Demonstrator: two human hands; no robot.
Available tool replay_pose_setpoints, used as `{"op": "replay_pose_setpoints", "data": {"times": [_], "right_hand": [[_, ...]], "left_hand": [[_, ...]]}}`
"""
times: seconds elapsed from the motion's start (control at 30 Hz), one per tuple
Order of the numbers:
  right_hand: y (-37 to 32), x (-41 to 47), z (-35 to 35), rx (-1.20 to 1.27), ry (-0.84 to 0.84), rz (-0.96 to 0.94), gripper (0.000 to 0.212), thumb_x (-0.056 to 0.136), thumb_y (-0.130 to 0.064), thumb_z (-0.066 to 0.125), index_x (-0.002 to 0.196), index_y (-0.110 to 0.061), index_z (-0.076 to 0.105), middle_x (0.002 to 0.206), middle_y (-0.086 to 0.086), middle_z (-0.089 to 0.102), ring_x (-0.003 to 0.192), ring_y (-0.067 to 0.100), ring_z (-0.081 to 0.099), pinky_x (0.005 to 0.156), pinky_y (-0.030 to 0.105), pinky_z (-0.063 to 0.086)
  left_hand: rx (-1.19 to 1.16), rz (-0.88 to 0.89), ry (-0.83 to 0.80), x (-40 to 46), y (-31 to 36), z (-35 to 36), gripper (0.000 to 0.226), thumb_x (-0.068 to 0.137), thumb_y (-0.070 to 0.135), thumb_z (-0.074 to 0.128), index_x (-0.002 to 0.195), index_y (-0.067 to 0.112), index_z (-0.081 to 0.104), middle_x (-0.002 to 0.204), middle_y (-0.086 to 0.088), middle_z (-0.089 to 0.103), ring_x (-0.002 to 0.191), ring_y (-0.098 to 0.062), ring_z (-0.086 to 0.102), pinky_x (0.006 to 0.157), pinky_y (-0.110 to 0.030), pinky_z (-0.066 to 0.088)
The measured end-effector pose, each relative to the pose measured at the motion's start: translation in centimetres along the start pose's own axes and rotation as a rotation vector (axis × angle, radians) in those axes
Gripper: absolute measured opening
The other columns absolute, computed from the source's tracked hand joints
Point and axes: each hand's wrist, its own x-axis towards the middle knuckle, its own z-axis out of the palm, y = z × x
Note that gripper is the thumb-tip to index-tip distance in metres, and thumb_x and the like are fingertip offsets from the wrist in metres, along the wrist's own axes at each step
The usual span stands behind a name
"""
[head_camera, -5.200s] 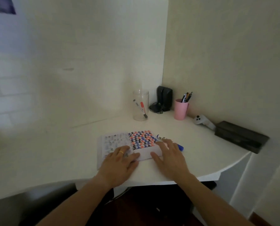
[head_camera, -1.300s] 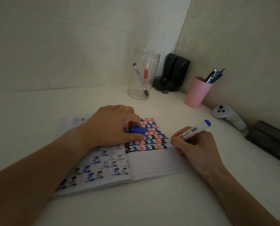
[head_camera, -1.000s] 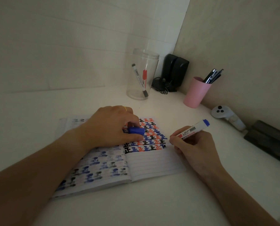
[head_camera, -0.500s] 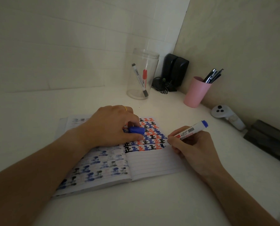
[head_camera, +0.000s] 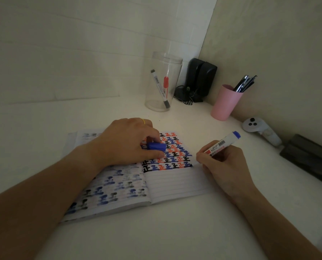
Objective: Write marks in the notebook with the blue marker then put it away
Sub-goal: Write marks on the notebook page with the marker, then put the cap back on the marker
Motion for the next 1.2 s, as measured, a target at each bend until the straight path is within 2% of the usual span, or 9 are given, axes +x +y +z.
{"op": "replay_pose_setpoints", "data": {"times": [0.23,0.37,0.47,0.53,0.7,0.8,0.93,1.07,1.2], "right_hand": [[0.1,0.2,0.1,0.007,0.008,-0.009,0.005,0.078,-0.015,0.072,0.073,-0.014,0.072,0.055,-0.013,0.069,0.049,-0.001,0.061,0.048,0.01,0.047],[-0.8,0.9,-0.4,0.322,0.042,0.064,0.013,0.083,-0.009,0.072,0.071,-0.014,0.075,0.054,-0.002,0.06,0.049,0.009,0.05,0.043,0.02,0.041],[-2.7,3.9,0.4,0.468,0.062,0.115,0.003,0.086,-0.011,0.072,0.086,-0.011,0.075,0.061,0.001,0.062,0.055,0.013,0.05,0.046,0.025,0.042],[-3.5,5.7,1.8,0.552,0.091,0.136,0.014,0.087,-0.013,0.074,0.099,-0.006,0.072,0.067,0.001,0.066,0.059,0.012,0.056,0.05,0.025,0.047],[-2.1,6.7,4.1,0.725,0.126,0.16,0.018,0.086,-0.02,0.078,0.099,-0.008,0.077,0.084,0.01,0.08,0.074,0.019,0.071,0.063,0.029,0.056],[-1.4,7.3,3.9,0.778,0.075,0.154,0.015,0.091,-0.018,0.07,0.101,-0.01,0.078,0.09,0.012,0.082,0.078,0.02,0.077,0.063,0.027,0.059],[-1.0,7.2,3.7,0.781,0.023,0.138,0.015,0.093,-0.015,0.068,0.097,-0.01,0.081,0.082,0.009,0.08,0.069,0.016,0.073,0.061,0.025,0.057],[-1.0,7.0,3.7,0.826,-0.036,0.098,0.016,0.093,-0.006,0.066,0.088,-0.008,0.08,0.07,0.009,0.073,0.061,0.015,0.067,0.056,0.024,0.056],[-1.3,6.6,3.9,0.819,-0.115,0.061,0.018,0.092,-0.005,0.066,0.084,-0.012,0.08,0.07,0.01,0.073,0.061,0.016,0.068,0.056,0.024,0.057]], "left_hand": [[-0.009,-0.001,0.001,-0.1,0.3,-0.3,0.049,0.079,0.074,0.051,0.107,0.036,0.066,0.1,0.012,0.065,0.085,-0.008,0.057,0.074,-0.033,0.048],[0.019,0.007,0.002,-0.2,0.4,-0.4,0.049,0.08,0.075,0.049,0.106,0.036,0.066,0.095,0.013,0.063,0.082,-0.009,0.058,0.073,-0.036,0.052],[0.029,0.0,-0.002,-0.3,0.5,-0.5,0.048,0.082,0.074,0.048,0.105,0.036,0.066,0.094,0.014,0.061,0.079,-0.006,0.056,0.073,-0.035,0.051],[0.015,-0.009,0.012,-0.3,0.6,-0.5,0.048,0.084,0.074,0.045,0.107,0.037,0.065,0.094,0.015,0.06,0.079,-0.004,0.055,0.072,-0.032,0.051],[-0.085,-0.067,0.085,-0.1,0.3,-0.3,0.052,0.091,0.069,0.035,0.122,0.037,0.062,0.1,0.018,0.06,0.083,-0.002,0.055,0.075,-0.027,0.049],[-0.137,-0.119,0.148,0.5,-0.1,0.0,0.054,0.096,0.057,0.033,0.137,0.027,0.053,0.108,0.008,0.059,0.091,-0.01,0.056,0.083,-0.031,0.048],[-0.182,-0.185,0.189,0.6,0.0,0.2,0.049,0.102,0.038,0.04,0.146,0.018,0.042,0.109,0.004,0.054,0.089,-0.01,0.05,0.081,-0.022,0.039],[-0.267,-0.232,0.233,0.5,-0.1,-0.2,0.04,0.096,0.037,0.055,0.135,0.028,0.052,0.109,0.01,0.065,0.082,-0.004,0.058,0.071,-0.008,0.039],[-0.314,-0.243,0.223,0.4,-0.1,-0.2,0.024,0.093,0.033,0.063,0.115,0.031,0.053,0.102,0.013,0.067,0.081,0.001,0.06,0.068,-0.007,0.043]]}}
